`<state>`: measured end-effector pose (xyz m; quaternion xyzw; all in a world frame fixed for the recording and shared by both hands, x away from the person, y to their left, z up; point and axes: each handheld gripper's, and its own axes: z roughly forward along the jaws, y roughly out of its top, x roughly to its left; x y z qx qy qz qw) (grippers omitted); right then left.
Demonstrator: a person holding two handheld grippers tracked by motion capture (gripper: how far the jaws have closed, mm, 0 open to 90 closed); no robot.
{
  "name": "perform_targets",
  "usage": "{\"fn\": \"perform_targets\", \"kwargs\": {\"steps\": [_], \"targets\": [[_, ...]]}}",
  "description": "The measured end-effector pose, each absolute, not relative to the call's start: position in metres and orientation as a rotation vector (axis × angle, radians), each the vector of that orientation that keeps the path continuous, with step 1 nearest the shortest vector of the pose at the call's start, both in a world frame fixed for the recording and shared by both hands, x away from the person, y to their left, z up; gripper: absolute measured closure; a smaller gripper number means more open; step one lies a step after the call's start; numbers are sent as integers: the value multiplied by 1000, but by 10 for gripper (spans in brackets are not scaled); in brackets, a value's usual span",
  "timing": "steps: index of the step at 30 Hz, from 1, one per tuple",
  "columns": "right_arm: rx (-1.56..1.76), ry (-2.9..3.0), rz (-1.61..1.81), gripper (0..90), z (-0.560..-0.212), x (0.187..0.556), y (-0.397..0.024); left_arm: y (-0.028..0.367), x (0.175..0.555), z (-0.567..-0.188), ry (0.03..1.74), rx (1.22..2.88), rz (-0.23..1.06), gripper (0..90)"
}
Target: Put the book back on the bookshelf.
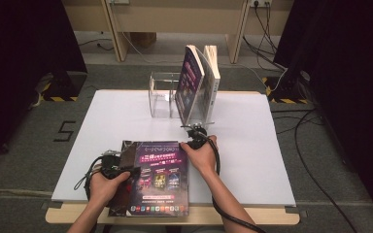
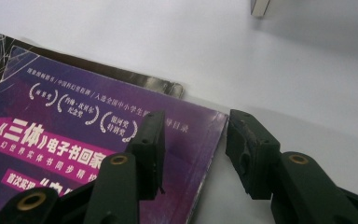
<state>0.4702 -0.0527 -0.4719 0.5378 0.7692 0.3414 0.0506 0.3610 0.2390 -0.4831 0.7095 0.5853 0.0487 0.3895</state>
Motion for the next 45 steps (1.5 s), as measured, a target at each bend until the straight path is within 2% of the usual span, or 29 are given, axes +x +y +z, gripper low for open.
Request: {"fn": "perform_targets", "kwargs": {"steps": [29, 45], "targets": [[1704, 2344, 1056, 544, -477, 484, -49, 237, 361, -482, 1483, 1828, 140, 631], [1743, 2321, 1104, 569, -479, 482, -54, 236, 360, -482, 1482, 1841, 156, 641]]}}
